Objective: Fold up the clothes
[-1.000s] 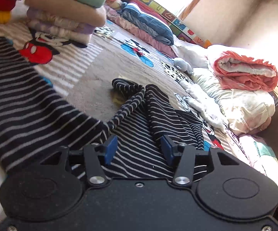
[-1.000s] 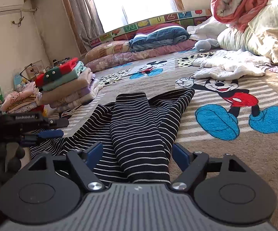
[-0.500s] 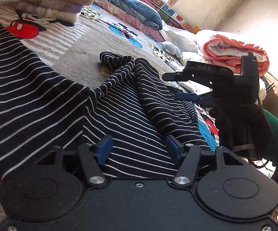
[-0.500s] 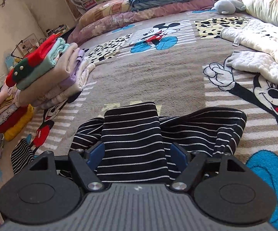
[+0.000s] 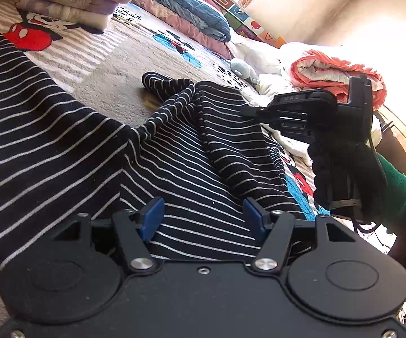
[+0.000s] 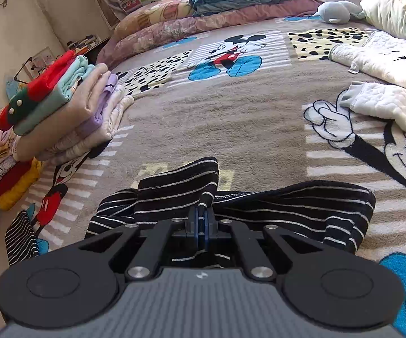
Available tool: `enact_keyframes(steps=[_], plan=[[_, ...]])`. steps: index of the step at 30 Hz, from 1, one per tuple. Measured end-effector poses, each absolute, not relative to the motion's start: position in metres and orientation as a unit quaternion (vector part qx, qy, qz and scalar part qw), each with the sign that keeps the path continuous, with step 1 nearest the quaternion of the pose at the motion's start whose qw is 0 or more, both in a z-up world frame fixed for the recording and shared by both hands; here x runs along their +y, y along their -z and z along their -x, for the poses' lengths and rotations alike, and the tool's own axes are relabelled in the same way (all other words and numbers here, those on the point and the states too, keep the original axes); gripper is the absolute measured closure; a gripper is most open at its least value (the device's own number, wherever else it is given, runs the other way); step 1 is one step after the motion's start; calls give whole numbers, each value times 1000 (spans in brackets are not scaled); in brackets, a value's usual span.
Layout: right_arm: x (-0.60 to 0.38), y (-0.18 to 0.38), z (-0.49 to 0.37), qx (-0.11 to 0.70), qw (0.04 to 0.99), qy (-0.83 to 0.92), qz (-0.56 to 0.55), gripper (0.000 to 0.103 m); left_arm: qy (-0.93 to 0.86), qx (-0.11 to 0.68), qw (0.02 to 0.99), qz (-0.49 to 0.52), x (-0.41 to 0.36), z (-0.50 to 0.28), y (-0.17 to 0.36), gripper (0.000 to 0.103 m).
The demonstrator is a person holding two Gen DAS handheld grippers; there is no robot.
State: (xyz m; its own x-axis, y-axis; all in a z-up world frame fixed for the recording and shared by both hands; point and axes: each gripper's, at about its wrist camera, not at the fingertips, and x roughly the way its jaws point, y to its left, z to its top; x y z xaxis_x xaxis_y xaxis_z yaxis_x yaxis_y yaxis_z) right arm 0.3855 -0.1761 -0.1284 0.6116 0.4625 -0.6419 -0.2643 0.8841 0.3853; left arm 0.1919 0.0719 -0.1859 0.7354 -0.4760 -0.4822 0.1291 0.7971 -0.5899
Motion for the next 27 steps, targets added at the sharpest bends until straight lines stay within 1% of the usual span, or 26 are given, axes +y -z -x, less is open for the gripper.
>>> enact_keyframes(steps=[7,13,21,27], plan=[[-207,91,-348,338,914,-187,-123,97,170,318,887,289,77,-189,187,42],[-254,65,-308,300,933,-146,-136,98,174,311,885,299,78,-183,186,41],[-328,51,-256,266,946,-72,-172,98,210,297,883,296,69,-172,182,40],[-383,57,-219,254,948,-17,-190,98,234,297,880,287,56,-165,184,40]])
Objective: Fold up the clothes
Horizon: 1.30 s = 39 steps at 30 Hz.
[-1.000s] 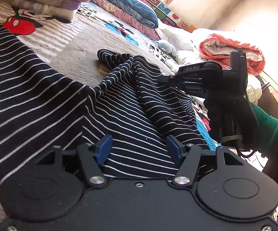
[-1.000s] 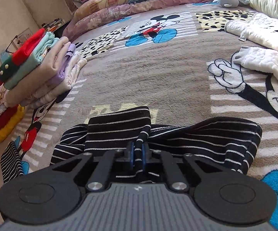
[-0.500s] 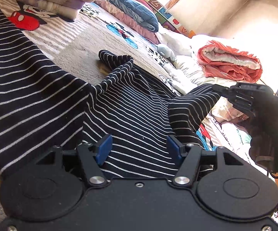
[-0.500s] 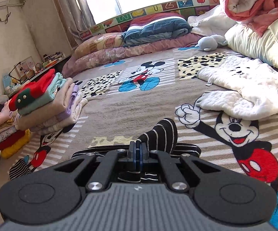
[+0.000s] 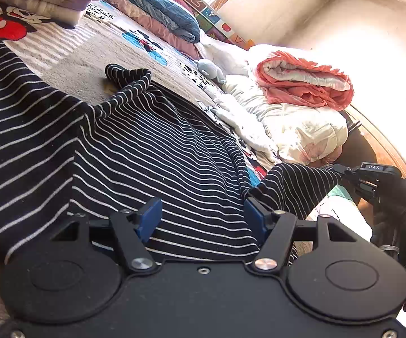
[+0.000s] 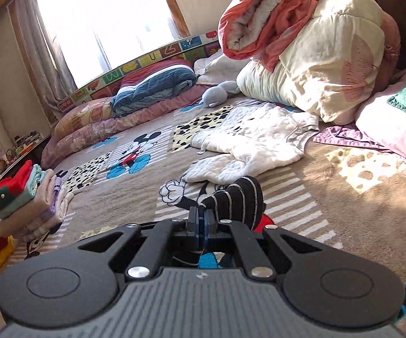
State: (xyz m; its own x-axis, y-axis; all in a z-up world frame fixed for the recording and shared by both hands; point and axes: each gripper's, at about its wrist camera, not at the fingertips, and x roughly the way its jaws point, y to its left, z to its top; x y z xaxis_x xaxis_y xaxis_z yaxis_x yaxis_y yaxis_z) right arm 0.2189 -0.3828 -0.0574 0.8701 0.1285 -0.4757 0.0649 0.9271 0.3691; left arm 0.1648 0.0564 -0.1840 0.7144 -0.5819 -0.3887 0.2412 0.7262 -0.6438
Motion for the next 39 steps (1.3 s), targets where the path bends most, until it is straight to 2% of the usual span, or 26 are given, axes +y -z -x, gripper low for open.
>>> enact_keyframes(steps=[7,15,21,24,26,31,35,39], plan=[[-440,80,-182,261,940,38,-218,98,241,294,885,269,49,-156,183,40],[-481,133,-143,282,916,76,-276,98,237,298,884,269,41,-141,183,40],[-500,183,-114,305,878,96,-357,97,243,305,883,262,28,-119,176,40],[-509,199,-101,289,861,89,-409,95,247,306,885,249,23,-108,171,40],[-514,202,-94,270,856,85,-433,90,245,308,886,245,23,-100,168,40],[-526,193,-94,236,871,91,-422,56,233,318,891,225,20,-80,164,40],[-546,189,-113,246,882,73,-396,55,233,321,897,195,10,-65,155,40],[-544,183,-144,291,895,15,-338,55,239,323,900,171,-4,-53,148,40]])
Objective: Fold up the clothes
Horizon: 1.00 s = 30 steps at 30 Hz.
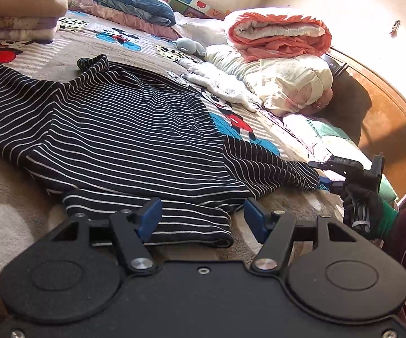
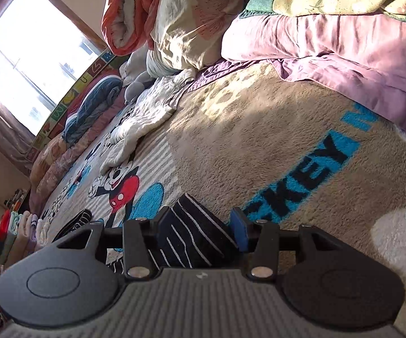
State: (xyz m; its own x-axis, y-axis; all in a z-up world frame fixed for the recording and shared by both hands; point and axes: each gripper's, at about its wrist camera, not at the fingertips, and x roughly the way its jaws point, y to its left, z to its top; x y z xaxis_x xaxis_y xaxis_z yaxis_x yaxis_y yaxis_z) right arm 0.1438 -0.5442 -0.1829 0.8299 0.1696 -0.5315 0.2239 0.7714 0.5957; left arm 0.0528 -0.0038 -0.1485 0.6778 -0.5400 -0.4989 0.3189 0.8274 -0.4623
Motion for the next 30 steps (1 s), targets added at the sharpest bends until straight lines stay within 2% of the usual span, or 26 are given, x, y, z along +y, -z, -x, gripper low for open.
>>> enact_keyframes(steps=[3,4,5,6,7,14,19,24,26,30], plan=[[-532,174,-159,305,910,-17,-282,56,245,330,897,163,-17,-49,147,40],[-528,172,-164,311,912,-28,-266,60,250,330,896,160,-23,-49,146,40],[-523,171,-167,317,914,-37,-250,68,257,328,895,157,-28,-49,144,40],[-518,169,-169,322,916,-44,-234,89,266,328,893,156,-35,-50,144,40],[-514,167,-170,322,920,-47,-218,92,276,328,890,155,-41,-50,144,39],[-523,128,-157,237,955,-22,-179,94,303,359,870,150,-60,-64,177,39],[-530,104,-164,198,969,-12,-149,94,310,364,856,196,-48,-76,191,39],[-525,116,-188,223,965,-10,-139,94,331,356,840,240,-39,-83,189,39],[-525,128,-201,259,956,10,-139,94,341,353,833,257,-36,-85,187,39],[-537,159,-212,328,929,71,-154,76,344,352,828,270,-35,-88,187,39]])
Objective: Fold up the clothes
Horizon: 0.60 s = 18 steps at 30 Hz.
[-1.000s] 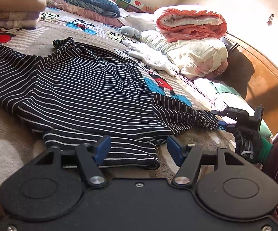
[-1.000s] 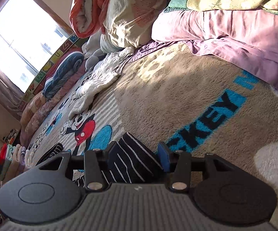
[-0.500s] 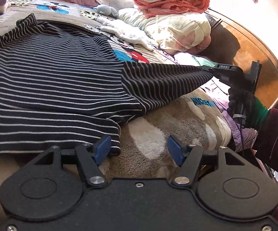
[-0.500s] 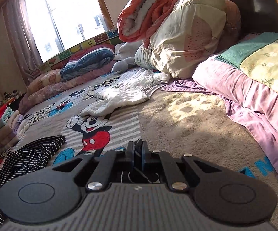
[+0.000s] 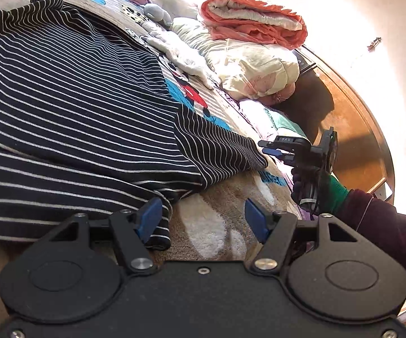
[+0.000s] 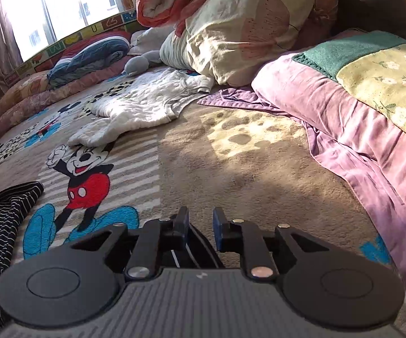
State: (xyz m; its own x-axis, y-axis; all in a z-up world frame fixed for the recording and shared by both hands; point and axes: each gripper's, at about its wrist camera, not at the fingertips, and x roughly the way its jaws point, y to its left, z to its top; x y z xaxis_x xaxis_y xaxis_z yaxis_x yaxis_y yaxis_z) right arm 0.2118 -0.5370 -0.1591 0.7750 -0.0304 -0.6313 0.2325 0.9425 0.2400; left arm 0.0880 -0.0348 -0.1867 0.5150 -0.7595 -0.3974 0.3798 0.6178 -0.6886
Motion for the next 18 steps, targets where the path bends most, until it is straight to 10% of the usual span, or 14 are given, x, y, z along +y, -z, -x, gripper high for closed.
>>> enact_keyframes(steps=[4,11,14,18], plan=[[-551,160,-199,299,928,64,-215,58,351,352,822,277,-35,-89,187,39],[-527,156,-225,347,926,1,-146,58,351,355,823,270,-38,-89,188,39],[-518,162,-240,378,916,-19,-129,90,347,357,823,273,-37,-91,190,39],[-514,145,-243,332,936,-8,-118,94,347,360,821,275,-38,-92,192,39]])
